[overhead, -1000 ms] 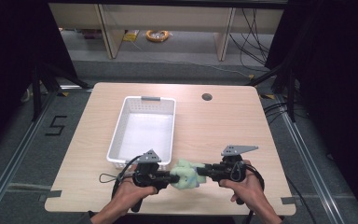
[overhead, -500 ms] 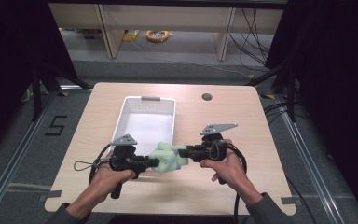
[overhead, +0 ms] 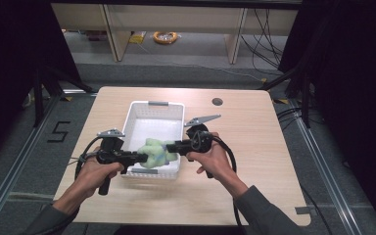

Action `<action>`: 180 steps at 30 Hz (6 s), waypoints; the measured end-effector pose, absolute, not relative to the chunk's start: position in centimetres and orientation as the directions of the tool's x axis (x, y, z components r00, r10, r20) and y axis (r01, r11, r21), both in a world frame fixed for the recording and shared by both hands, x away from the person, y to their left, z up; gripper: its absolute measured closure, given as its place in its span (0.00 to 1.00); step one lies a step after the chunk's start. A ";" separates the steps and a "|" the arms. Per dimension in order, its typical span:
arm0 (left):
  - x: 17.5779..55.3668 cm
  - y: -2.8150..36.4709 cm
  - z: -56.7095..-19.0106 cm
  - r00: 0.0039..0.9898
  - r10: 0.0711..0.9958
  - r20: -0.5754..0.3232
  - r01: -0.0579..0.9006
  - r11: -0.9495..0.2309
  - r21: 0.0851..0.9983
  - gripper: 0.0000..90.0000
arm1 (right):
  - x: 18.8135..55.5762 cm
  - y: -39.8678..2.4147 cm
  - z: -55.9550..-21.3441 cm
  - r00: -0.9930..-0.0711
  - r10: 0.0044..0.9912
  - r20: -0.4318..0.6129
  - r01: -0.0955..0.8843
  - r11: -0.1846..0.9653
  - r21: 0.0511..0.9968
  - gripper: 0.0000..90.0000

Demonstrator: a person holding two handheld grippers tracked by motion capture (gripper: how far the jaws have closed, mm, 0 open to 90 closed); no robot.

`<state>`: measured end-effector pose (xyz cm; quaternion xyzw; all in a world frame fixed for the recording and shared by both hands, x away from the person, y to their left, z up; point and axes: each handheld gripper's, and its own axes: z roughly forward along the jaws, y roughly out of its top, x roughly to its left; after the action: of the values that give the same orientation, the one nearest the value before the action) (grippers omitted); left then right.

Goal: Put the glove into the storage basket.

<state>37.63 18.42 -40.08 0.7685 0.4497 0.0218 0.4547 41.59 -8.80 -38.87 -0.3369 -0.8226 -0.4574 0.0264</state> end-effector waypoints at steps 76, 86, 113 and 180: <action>42.7 19.4 -43.0 0.487 0.840 -0.239 0.751 -0.264 0.605 0.57 | 45.7 -4.5 -42.8 -0.715 0.667 0.212 0.624 0.471 0.624 0.57; 41.2 19.2 -41.8 0.492 0.831 -0.260 0.734 -0.236 0.637 0.47 | 44.9 -6.1 -41.9 -0.698 0.680 0.226 0.637 0.444 0.630 0.52; 37.3 16.5 -41.7 0.552 0.759 -0.344 0.694 -0.190 0.694 0.25 | 42.3 -11.7 -40.4 -0.742 0.619 0.255 0.566 0.375 0.734 0.38; 28.5 11.7 -47.8 0.715 0.638 -0.285 0.570 -0.296 0.766 0.18 | 33.1 -22.2 -45.5 -0.714 0.656 0.242 0.526 0.275 0.805 0.18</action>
<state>28.47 11.75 -47.75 0.8042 0.3757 0.0373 0.4590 33.12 -22.19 -45.53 -0.3715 -0.7956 -0.4736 -0.0688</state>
